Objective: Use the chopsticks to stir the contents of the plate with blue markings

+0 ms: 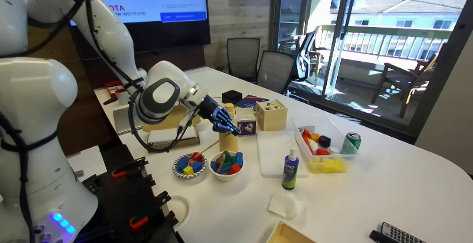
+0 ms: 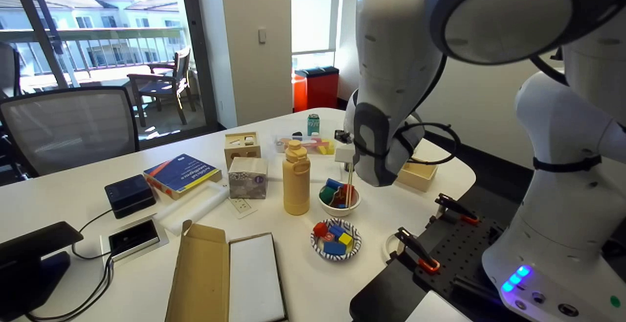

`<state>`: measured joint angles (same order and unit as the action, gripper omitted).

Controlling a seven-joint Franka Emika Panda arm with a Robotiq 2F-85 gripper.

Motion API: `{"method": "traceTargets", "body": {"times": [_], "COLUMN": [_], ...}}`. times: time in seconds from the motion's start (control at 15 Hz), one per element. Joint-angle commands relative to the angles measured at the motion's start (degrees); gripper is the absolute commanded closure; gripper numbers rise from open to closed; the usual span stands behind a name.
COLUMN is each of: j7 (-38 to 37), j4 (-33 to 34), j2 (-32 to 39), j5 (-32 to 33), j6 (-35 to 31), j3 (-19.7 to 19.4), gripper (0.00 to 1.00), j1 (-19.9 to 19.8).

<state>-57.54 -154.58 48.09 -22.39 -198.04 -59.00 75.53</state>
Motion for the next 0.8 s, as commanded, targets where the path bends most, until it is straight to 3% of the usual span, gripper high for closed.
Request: {"method": "traceTargets", "body": {"times": [0.0, 0.13, 0.33, 0.53, 0.6, 0.67, 0.73], "j7": [10.7, 9.7, 9.1, 10.7, 6.5, 6.4, 10.1], "j4": [-4.5, -5.5, -4.6, -0.8, 0.2, 1.6, 3.5], "j2": [-8.2, -8.1, -7.4, -6.7, -5.7, -5.8, -5.9], "j5": [-4.5, -1.5, -0.9, -6.0, -2.0, -1.1, -5.3], "j6": [0.0, 0.0, 0.1, 0.1, 0.1, 0.1, 0.1], "j3": [-7.4, -13.7, -16.9, -11.1, -10.0, -7.1, -3.2], "gripper": [0.97, 0.97, 0.97, 0.97, 0.97, 0.97, 0.97], "j1": [-1.1, -2.0, -7.7, -18.4, -21.4, -25.9, -30.1]}}
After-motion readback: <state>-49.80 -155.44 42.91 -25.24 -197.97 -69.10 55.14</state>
